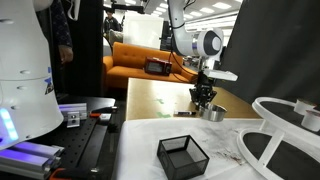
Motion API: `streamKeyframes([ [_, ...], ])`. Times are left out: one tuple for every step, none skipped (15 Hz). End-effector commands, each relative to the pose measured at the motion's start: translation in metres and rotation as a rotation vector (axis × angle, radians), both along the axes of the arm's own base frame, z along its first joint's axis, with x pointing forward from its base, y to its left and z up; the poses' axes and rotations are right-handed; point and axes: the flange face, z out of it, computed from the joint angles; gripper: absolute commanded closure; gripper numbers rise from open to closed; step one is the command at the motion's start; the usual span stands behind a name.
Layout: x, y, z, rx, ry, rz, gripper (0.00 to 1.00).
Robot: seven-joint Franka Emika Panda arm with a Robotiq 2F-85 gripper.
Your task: Pick up the marker from the black cup and put it on the table, then move the silver bowl backward
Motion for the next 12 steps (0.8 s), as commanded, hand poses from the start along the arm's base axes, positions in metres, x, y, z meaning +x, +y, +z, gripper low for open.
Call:
streamKeyframes([
  [0.0, 0.006, 0.005, 0.016, -0.01, 0.009, 0.94],
  [-0.001, 0.009, 0.006, 0.029, -0.017, 0.01, 0.94],
  [-0.002, 0.012, 0.007, 0.038, -0.02, 0.011, 0.94],
  [-0.006, 0.015, 0.006, 0.056, -0.025, 0.008, 0.94],
  [-0.008, 0.017, 0.006, 0.066, -0.027, 0.007, 0.94],
  [-0.014, 0.019, 0.004, 0.089, -0.03, 0.001, 0.94],
  [-0.018, 0.021, 0.003, 0.107, -0.035, -0.001, 0.94],
  [-0.026, 0.023, 0.0, 0.13, -0.042, 0.002, 0.94],
  [-0.033, 0.024, -0.002, 0.144, -0.049, 0.0, 0.94],
  [-0.041, 0.024, -0.001, 0.16, -0.065, 0.003, 0.94],
  [-0.048, 0.023, -0.001, 0.17, -0.074, -0.003, 0.94],
  [-0.057, 0.02, -0.001, 0.177, -0.084, -0.013, 0.94],
])
